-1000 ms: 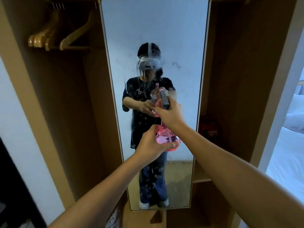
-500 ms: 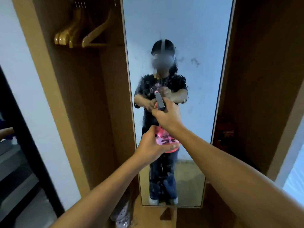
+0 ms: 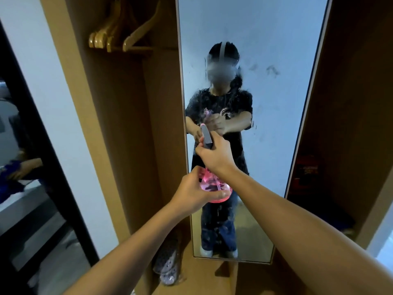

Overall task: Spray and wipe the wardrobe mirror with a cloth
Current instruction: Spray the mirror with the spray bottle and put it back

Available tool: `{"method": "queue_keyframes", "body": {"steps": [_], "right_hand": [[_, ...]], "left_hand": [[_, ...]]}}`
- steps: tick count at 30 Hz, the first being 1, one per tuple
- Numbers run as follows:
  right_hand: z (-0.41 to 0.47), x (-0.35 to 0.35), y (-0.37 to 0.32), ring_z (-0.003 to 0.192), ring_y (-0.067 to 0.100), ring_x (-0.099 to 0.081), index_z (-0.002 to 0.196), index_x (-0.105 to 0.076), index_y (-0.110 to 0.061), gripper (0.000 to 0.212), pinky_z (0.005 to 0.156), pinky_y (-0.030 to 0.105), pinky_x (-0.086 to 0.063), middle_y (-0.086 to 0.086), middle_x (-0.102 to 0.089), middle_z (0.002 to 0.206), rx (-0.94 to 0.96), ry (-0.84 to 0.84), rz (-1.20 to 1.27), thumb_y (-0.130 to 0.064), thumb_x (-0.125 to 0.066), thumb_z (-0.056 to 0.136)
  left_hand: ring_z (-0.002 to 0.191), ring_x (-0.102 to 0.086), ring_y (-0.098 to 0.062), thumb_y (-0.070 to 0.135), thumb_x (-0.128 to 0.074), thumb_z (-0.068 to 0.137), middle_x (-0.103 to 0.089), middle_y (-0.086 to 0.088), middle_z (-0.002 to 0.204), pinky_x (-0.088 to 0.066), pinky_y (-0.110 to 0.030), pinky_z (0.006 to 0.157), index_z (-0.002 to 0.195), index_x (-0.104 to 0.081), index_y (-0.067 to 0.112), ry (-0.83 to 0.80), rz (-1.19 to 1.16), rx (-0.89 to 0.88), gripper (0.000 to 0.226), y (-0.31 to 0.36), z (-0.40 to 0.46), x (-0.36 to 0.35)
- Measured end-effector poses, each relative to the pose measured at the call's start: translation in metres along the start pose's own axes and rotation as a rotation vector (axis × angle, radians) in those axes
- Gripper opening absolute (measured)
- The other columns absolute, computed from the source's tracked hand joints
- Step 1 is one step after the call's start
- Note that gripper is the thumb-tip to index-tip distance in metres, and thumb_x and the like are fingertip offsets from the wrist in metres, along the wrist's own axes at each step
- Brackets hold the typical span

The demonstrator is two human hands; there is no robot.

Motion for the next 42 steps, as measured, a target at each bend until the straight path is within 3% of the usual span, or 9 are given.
{"method": "queue_keyframes", "body": {"steps": [6, 11, 18, 25, 29, 32, 36, 42], "right_hand": [[-0.016, -0.008, 0.015, 0.059, 0.01, -0.045, 0.092, -0.058, -0.006, 0.009, 0.048, 0.011, -0.037, -0.004, -0.05, 0.069, -0.056, 0.006, -0.041, -0.009, -0.06, 0.083], [-0.025, -0.011, 0.023, 0.073, 0.017, -0.054, 0.102, -0.06, -0.003, 0.019, 0.065, 0.024, -0.046, 0.008, -0.062, 0.083, -0.113, 0.016, 0.032, -0.009, -0.063, 0.085], [-0.039, -0.005, 0.038, 0.06, 0.011, -0.047, 0.102, -0.058, -0.002, 0.019, 0.053, 0.012, -0.042, -0.003, -0.052, 0.071, -0.134, 0.034, 0.042, -0.006, -0.062, 0.084], [-0.051, -0.001, 0.056, 0.068, 0.01, -0.054, 0.097, -0.058, -0.007, 0.016, 0.067, 0.024, -0.048, 0.001, -0.06, 0.079, -0.172, 0.044, 0.021, -0.008, -0.065, 0.083], [-0.058, 0.003, 0.065, 0.056, 0.007, -0.046, 0.084, -0.055, -0.01, 0.009, 0.051, 0.016, -0.038, -0.003, -0.052, 0.064, -0.199, 0.117, 0.009, -0.005, -0.062, 0.081], [-0.065, 0.009, 0.069, 0.054, 0.006, -0.044, 0.08, -0.053, -0.01, 0.012, 0.045, 0.009, -0.036, -0.003, -0.051, 0.063, -0.207, 0.146, 0.025, -0.003, -0.062, 0.081], [-0.068, 0.015, 0.076, 0.057, 0.007, -0.048, 0.091, -0.059, -0.007, 0.011, 0.052, 0.017, -0.039, -0.002, -0.056, 0.069, -0.217, 0.158, 0.017, -0.007, -0.063, 0.081], [-0.072, 0.03, 0.084, 0.056, 0.009, -0.046, 0.095, -0.059, -0.002, 0.015, 0.046, 0.009, -0.037, 0.003, -0.055, 0.072, -0.201, 0.195, 0.016, -0.005, -0.065, 0.081]], "left_hand": [[0.083, -0.061, 0.013, 0.027, -0.087, 0.067, -0.064, 0.016, 0.093, -0.048, -0.007, 0.069, 0.107, -0.053, 0.021, -0.04, 0.06, 0.044, 0.053, -0.016, -0.008, -0.005], [0.079, -0.06, 0.014, 0.027, -0.087, 0.067, -0.063, 0.016, 0.093, -0.047, -0.006, 0.067, 0.106, -0.053, 0.02, -0.073, 0.094, 0.054, 0.053, -0.023, -0.011, -0.006], [0.075, -0.055, 0.021, 0.021, -0.086, 0.07, -0.058, 0.018, 0.089, -0.043, -0.003, 0.064, 0.101, -0.052, 0.018, -0.129, 0.089, 0.052, 0.046, -0.027, -0.018, -0.02], [0.086, -0.065, -0.002, 0.028, -0.088, 0.066, -0.064, 0.013, 0.096, -0.049, -0.009, 0.068, 0.112, -0.051, 0.016, -0.152, 0.043, 0.089, 0.061, -0.038, -0.026, -0.038], [0.078, -0.063, 0.009, 0.02, -0.087, 0.067, -0.065, 0.013, 0.088, -0.048, -0.007, 0.067, 0.1, -0.052, 0.022, -0.186, 0.006, 0.086, 0.048, -0.039, -0.031, -0.048], [0.075, -0.061, 0.012, 0.016, -0.087, 0.067, -0.064, 0.012, 0.089, -0.047, -0.007, 0.066, 0.105, -0.053, 0.016, -0.21, -0.018, 0.072, 0.051, -0.04, -0.032, -0.055], [0.084, -0.065, 0.0, 0.025, -0.089, 0.064, -0.065, 0.009, 0.096, -0.052, -0.016, 0.072, 0.112, -0.051, 0.015, -0.215, -0.007, 0.069, 0.061, -0.042, -0.029, -0.062], [0.093, -0.066, -0.01, 0.035, -0.089, 0.061, -0.067, 0.005, 0.103, -0.057, -0.035, 0.085, 0.113, -0.051, 0.017, -0.248, -0.002, 0.064, 0.067, -0.046, -0.024, -0.077]]}}
Point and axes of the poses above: each hand's wrist, its own z-axis towards the middle knuckle, its own x-axis out of the back of the hand, y = z × x, the point moved 3 cm from there along z, towards the middle knuckle
